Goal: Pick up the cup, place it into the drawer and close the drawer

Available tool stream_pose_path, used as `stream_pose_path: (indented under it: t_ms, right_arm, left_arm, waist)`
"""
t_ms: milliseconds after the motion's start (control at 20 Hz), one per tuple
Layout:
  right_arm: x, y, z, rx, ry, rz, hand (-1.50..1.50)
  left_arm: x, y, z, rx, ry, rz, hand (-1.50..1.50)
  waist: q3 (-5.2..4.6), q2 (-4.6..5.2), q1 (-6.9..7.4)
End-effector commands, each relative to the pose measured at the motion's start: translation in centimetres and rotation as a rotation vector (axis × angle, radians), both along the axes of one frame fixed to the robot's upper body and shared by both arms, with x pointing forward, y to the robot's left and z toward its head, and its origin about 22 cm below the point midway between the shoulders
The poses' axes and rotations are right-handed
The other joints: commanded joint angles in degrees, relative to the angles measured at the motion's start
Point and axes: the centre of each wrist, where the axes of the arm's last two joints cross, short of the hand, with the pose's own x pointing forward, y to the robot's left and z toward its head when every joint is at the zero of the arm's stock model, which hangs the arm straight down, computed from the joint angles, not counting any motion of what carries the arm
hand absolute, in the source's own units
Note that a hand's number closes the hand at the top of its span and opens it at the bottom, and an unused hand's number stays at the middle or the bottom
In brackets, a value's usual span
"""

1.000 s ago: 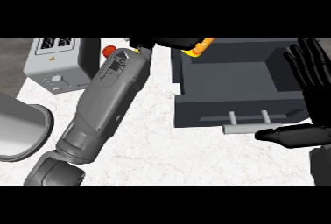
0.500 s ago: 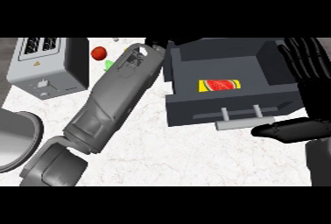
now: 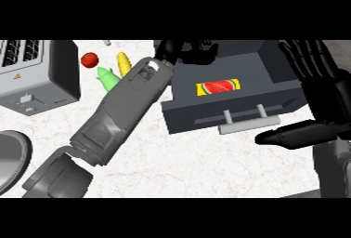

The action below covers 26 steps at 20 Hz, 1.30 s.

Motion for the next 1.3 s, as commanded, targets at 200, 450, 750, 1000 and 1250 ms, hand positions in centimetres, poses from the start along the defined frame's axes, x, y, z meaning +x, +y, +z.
stream_pose_path:
  t_ms: [200, 450, 750, 1000, 1250]
  right_arm:
    - [0.2, 2.8, -0.1, 0.02, 0.019, 0.227, -1.5]
    - [0.2, 4.9, 0.3, -0.033, 0.028, 0.484, 1.5]
    - [-0.6, 3.0, -0.5, -0.389, 0.179, 0.593, 1.5]
    - [-1.2, 2.1, -1.6, -0.584, 0.247, 0.467, -1.5]
    - [-1.9, 2.9, -5.0, -0.764, 0.214, 0.305, -1.5]
  left_arm:
    - [-0.5, 0.3, -1.2, -0.156, -0.013, 0.003, -1.5]
    - [-0.6, 0.0, -0.1, -0.339, -0.074, -0.058, -1.5]
    - [-0.5, -0.1, 0.4, -0.423, -0.122, 0.034, -1.5]
    - [-0.5, -0.1, 0.1, -0.426, -0.116, 0.056, -1.5]
    - [-0.4, 0.6, -0.6, -0.479, -0.119, 0.041, -1.5]
  waist:
    - [-0.07, 0.65, -2.36]
    - [-0.17, 0.77, -2.5]
    - [-0.17, -0.68, -0.07]
    - [-0.1, -1.3, 4.16]
    - [-0.06, -1.67, 8.18]
